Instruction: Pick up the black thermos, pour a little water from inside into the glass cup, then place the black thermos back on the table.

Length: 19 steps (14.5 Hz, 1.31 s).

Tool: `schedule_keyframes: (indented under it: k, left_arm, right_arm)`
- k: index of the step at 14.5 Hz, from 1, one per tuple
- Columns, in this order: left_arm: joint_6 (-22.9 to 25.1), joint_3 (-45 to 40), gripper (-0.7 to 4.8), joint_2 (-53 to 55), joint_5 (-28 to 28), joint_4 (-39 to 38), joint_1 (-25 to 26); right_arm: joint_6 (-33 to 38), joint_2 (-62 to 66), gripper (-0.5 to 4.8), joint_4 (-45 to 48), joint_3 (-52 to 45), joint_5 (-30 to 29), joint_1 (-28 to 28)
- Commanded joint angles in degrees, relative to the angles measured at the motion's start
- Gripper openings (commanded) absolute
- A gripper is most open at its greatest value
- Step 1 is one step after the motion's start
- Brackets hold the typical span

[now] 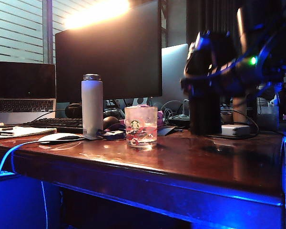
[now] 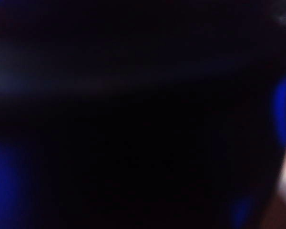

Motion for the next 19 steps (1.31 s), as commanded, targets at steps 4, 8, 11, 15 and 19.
schedule_keyframes:
  k: [4, 8, 11, 15, 19]
  left_arm:
    - [0.17, 0.2, -0.03, -0.15, 0.24, 0.7, 0.0]
    - [0.17, 0.2, -0.03, -0.15, 0.24, 0.7, 0.0]
    - [0.17, 0.2, -0.03, -0.15, 0.22, 0.7, 0.0]
    - [0.17, 0.2, -0.03, -0.15, 0.22, 0.7, 0.0]
    - [0.17, 0.2, -0.03, -0.15, 0.22, 0.7, 0.0]
  right_arm:
    - [0.68, 1.38, 0.69, 1.16, 0.35, -6.91, 0.0]
    - [0.22, 1.38, 2.16, -0.63, 0.22, -7.78, 0.0]
    - [0.24, 1.38, 3.73, -0.61, 0.11, -7.91, 0.0]
    - [0.26, 1.29, 4.28, -0.79, 0.04, -7.91, 0.0]
    - [0.22, -2.23, 4.42, -0.55, -4.37, -6.99, 0.0]
